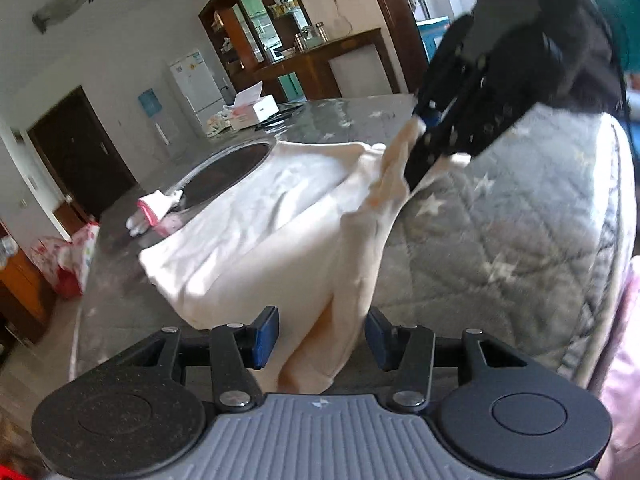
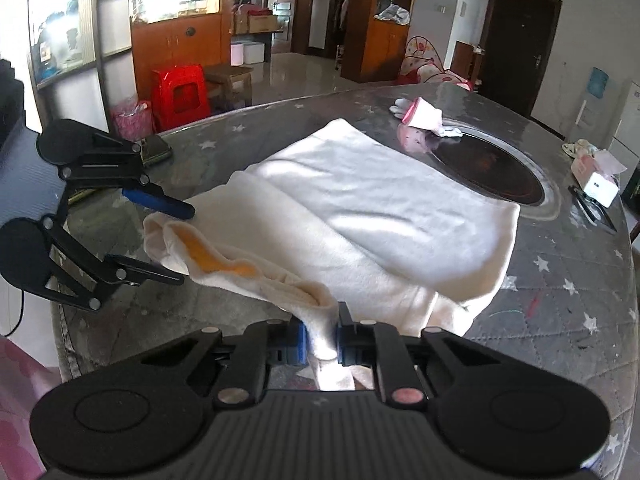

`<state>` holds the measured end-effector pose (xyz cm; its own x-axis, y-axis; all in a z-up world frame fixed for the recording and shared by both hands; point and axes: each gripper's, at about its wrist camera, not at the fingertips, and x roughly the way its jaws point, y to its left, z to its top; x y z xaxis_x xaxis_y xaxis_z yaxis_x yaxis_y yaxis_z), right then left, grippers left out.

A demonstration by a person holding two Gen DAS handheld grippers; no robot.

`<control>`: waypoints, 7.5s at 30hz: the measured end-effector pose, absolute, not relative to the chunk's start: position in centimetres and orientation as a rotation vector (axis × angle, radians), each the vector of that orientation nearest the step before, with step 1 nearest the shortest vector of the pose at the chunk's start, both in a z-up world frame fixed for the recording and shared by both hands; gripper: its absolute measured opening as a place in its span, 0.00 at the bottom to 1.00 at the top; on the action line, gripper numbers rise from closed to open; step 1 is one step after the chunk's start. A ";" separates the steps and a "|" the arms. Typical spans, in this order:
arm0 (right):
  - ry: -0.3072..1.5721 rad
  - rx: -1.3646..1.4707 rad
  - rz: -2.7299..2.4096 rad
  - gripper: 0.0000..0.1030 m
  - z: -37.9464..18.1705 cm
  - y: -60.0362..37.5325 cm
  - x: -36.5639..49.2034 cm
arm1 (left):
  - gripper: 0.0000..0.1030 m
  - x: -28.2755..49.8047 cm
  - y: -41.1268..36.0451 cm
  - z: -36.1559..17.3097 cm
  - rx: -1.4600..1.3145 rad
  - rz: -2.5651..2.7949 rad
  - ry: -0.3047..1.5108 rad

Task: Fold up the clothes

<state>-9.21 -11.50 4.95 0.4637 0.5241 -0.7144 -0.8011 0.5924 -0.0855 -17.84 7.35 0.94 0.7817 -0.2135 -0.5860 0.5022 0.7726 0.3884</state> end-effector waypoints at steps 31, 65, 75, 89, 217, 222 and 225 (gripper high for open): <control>0.662 -0.413 0.903 0.07 12.0 -14.5 -15.3 | 0.05 -21.3 9.7 8.9 0.287 -0.489 0.516; 0.766 -0.178 0.551 0.33 4.3 -15.3 3.2 | 0.23 2.3 12.0 3.4 0.191 -0.076 0.677; 0.786 -0.127 0.479 0.30 3.2 -16.0 3.8 | 0.30 -2.2 9.7 5.1 0.160 -0.237 0.661; 0.810 -0.132 0.523 0.29 3.1 -11.0 5.0 | 0.31 -1.6 8.9 3.3 0.097 -0.265 0.711; 0.711 -0.244 0.412 1.00 4.0 -11.4 0.1 | 1.00 -3.4 12.7 2.9 -0.094 0.055 0.800; 0.676 -0.279 0.487 1.00 4.2 -9.3 -1.7 | 1.00 -4.8 13.0 2.8 -0.053 0.053 0.796; 0.672 -0.330 0.521 1.00 3.4 -7.8 -2.7 | 1.00 -5.2 13.1 2.5 -0.050 0.052 0.798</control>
<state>-2.68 -7.77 3.44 0.6633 0.3480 -0.6625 -0.5548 0.8228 -0.1232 -5.23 13.05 2.45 0.6972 0.0277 -0.7164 -0.0652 0.9976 -0.0248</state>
